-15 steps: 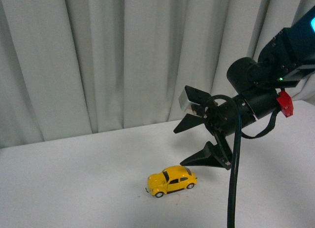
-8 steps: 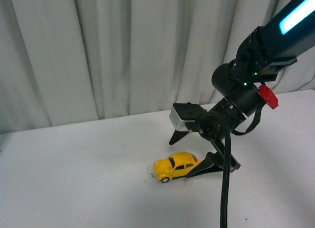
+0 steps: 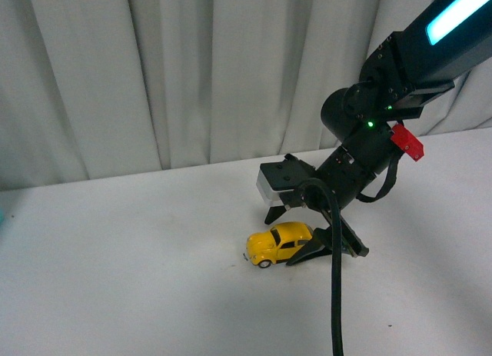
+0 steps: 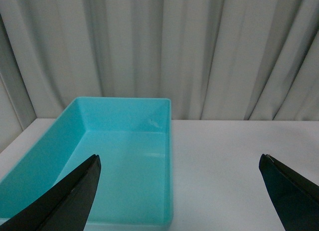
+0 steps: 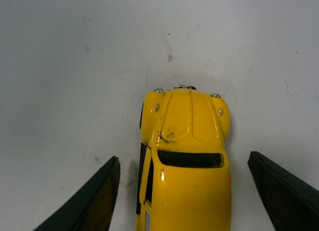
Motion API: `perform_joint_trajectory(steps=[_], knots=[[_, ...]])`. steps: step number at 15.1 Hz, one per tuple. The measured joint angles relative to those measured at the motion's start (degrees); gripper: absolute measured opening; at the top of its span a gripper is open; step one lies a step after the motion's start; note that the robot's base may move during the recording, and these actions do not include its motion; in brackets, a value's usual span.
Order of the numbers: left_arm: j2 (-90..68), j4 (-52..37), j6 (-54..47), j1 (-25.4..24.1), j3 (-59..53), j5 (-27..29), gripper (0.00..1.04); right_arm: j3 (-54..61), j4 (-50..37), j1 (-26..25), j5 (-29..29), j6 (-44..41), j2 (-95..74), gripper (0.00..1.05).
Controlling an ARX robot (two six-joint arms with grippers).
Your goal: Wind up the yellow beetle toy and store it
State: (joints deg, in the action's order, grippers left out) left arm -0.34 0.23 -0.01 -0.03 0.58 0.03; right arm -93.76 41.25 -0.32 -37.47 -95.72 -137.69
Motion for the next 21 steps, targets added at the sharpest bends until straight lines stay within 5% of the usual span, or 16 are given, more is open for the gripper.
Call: perform_joint_trajectory(steps=[4,13,16,21], knots=[[0.0,0.0,0.0,0.0,0.0,0.0,0.98,0.6,-0.3,0.0,1.2,1.4,0.0,0.44],[0.0,0.0,0.0,0.0,0.0,0.0,0.98,2.8,-1.6,-1.7,0.4,1.1,0.6,0.42],[0.0,0.0,0.0,0.0,0.0,0.0,0.98,8.9,-0.9,-10.0,0.6,-3.1,3.2,0.42],[0.0,0.0,0.0,0.0,0.0,0.0,0.98,14.2,-0.8,-15.3,1.0,-4.0,5.9,0.42]])
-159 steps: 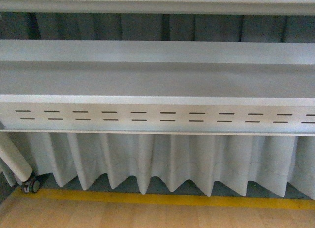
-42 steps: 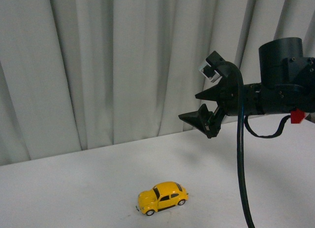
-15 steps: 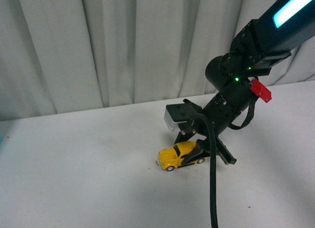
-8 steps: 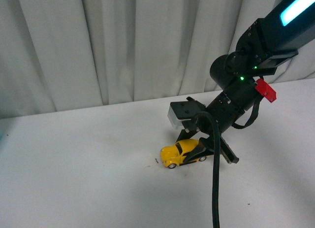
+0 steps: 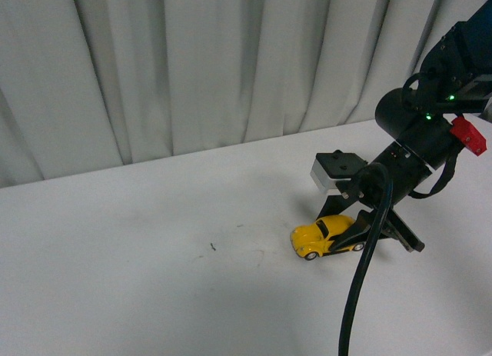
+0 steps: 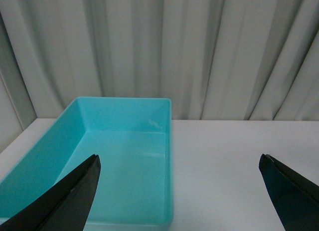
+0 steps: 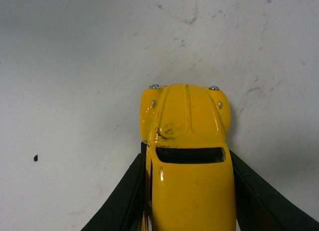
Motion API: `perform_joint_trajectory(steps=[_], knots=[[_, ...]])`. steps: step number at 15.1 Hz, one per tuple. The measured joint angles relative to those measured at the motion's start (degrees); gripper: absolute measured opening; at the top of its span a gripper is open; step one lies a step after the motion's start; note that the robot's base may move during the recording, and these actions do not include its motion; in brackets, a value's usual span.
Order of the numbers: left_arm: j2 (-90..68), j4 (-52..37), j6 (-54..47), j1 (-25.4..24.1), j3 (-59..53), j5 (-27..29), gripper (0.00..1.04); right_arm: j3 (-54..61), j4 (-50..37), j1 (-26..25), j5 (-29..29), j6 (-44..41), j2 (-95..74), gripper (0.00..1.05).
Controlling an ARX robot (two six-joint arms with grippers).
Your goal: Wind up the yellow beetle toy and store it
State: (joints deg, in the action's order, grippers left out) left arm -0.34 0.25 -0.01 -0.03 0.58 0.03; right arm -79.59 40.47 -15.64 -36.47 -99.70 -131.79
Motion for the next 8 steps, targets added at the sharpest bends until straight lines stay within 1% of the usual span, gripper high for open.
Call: perform_joint_trajectory(steps=[3,7,8], knots=[[0.0,0.0,0.0,0.0,0.0,0.0,0.98,1.6,0.0,-1.5,0.2,-0.3,0.8,0.42],[0.0,0.0,0.0,0.0,0.0,0.0,0.98,2.0,0.1,-1.6,0.4,-0.3,1.2,0.42],[0.0,0.0,0.0,0.0,0.0,0.0,0.98,1.9,0.4,-1.5,0.7,-0.4,1.1,0.51]])
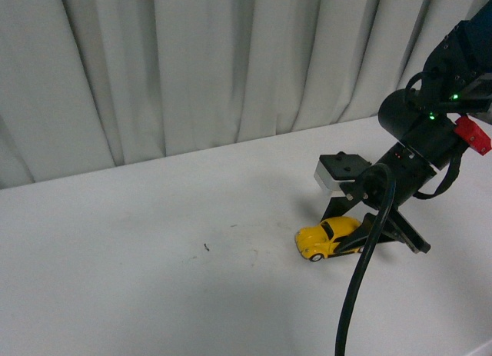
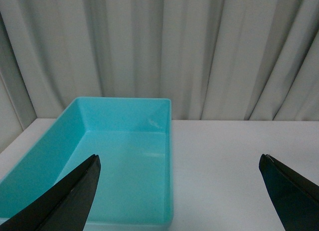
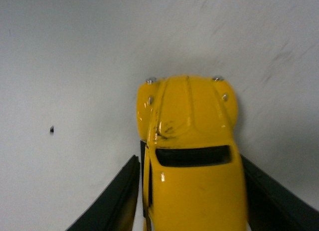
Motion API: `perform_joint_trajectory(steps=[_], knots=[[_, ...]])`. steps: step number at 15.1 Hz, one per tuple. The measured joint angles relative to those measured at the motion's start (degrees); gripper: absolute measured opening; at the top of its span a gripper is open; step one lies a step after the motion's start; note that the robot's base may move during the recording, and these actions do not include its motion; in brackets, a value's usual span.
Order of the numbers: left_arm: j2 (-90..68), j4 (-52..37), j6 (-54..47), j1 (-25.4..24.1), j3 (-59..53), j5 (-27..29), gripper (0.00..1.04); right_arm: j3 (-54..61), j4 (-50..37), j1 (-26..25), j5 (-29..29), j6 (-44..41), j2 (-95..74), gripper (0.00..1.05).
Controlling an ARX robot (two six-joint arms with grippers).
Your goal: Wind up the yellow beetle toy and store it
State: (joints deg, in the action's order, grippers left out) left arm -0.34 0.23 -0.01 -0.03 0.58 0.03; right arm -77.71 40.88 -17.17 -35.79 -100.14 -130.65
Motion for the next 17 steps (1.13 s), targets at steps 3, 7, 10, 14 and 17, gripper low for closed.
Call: perform_joint_trajectory(steps=[3,7,10,14,17], knots=[[0.0,0.0,0.0,0.0,0.0,0.0,0.98,0.8,0.8,0.3,1.8,0.0,-0.5,0.80],[0.0,0.0,0.0,0.0,0.0,0.0,0.98,0.6,1.0,0.3,1.7,0.0,-0.5,0.98],[0.0,0.0,0.0,0.0,0.0,0.0,0.98,0.6,1.0,0.3,1.7,0.0,-0.5,0.98],[0.0,0.0,0.0,0.0,0.0,0.0,0.98,0.6,0.9,0.3,1.8,0.0,-0.5,0.98],[0.0,0.0,0.0,0.0,0.0,0.0,0.98,0.6,0.6,0.3,1.8,0.0,-0.5,0.98]])
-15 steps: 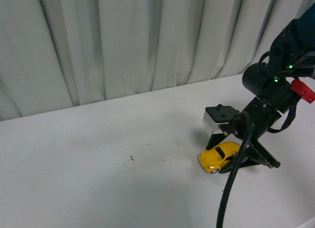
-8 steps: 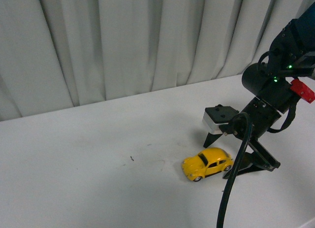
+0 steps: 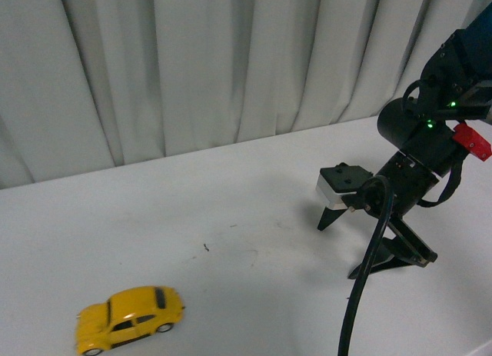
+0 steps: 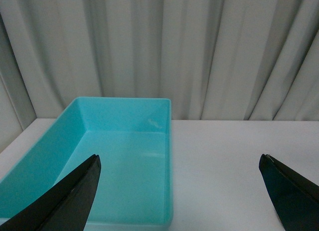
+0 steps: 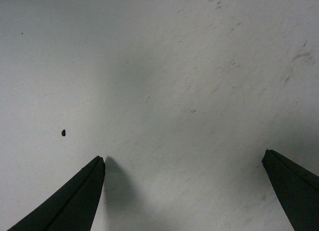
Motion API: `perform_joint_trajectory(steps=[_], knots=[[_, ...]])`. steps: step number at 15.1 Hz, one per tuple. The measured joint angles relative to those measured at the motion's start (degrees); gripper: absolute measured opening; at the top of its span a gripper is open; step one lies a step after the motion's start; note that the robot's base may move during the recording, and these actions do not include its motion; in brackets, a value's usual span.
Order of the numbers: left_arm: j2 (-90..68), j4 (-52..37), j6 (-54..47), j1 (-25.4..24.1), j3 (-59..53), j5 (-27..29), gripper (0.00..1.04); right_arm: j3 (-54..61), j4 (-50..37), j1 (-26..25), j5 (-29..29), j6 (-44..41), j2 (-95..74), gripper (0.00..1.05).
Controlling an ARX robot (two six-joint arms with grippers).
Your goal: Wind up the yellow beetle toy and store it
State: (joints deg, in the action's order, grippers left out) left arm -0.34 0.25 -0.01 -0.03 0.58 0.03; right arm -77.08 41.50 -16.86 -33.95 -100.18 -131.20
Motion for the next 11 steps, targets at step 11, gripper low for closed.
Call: perform_joint_trajectory(steps=[11], knots=[[0.0,0.0,0.0,0.0,0.0,0.0,0.98,-1.4,1.3,2.7,-10.5,0.0,10.8,0.98]])
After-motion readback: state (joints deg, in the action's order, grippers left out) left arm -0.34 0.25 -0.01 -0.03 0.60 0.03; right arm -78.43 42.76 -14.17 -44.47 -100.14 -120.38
